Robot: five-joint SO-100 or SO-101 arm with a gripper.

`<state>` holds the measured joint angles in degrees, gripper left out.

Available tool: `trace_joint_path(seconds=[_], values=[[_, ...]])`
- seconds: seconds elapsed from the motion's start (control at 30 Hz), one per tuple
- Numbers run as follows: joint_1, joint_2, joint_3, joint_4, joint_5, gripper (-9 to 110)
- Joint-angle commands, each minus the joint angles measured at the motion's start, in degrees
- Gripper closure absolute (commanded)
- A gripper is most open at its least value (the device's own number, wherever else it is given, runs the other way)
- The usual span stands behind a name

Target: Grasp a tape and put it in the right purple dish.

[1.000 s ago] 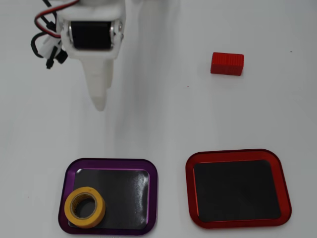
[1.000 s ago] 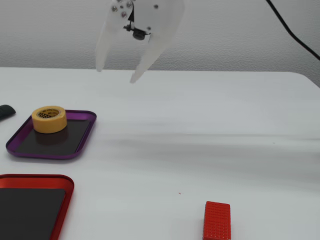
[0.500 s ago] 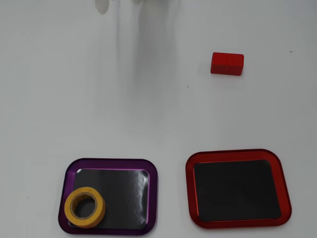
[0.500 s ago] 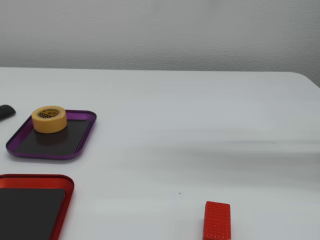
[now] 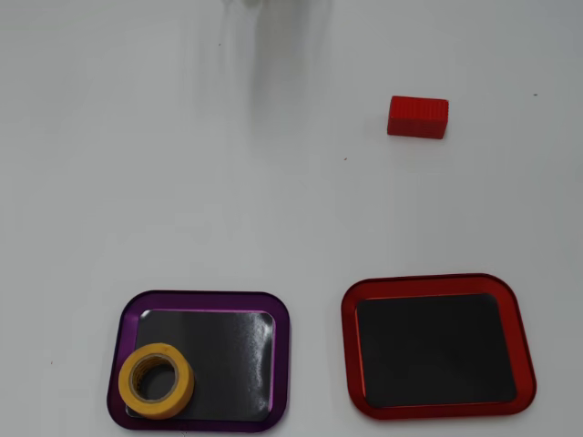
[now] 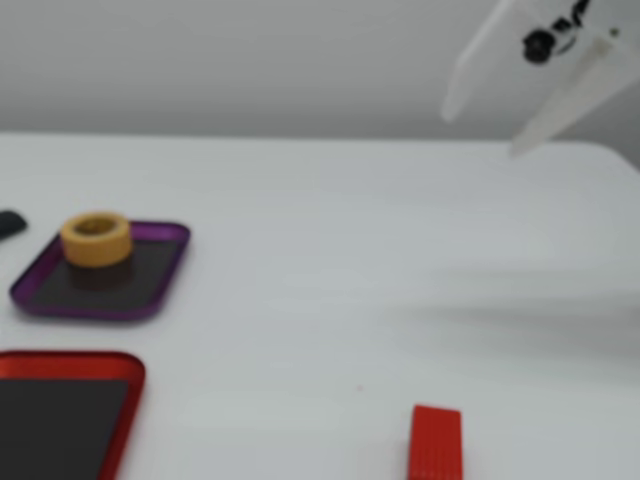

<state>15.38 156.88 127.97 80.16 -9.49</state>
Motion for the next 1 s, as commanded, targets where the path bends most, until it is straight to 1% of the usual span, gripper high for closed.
trace_joint_path(seconds=[0.0,0.17,0.3,0.4,0.5,0.57,0.77,0.83,0.97], values=[[-0.35,9.76,11.69,-7.56,-0.26,85],[-0.44,24.79,27.42,-15.12,0.00,85],[-0.44,36.21,38.85,-15.03,0.00,85],[-0.44,41.84,43.59,-13.62,1.14,85],[-0.44,40.87,46.05,-13.62,8.61,85],[-0.44,39.81,46.93,-13.89,11.60,85],[-0.53,39.64,47.20,-13.18,11.78,86],[-0.62,39.64,46.93,-11.69,11.69,89],[-0.62,39.64,46.58,-10.46,12.13,103]])
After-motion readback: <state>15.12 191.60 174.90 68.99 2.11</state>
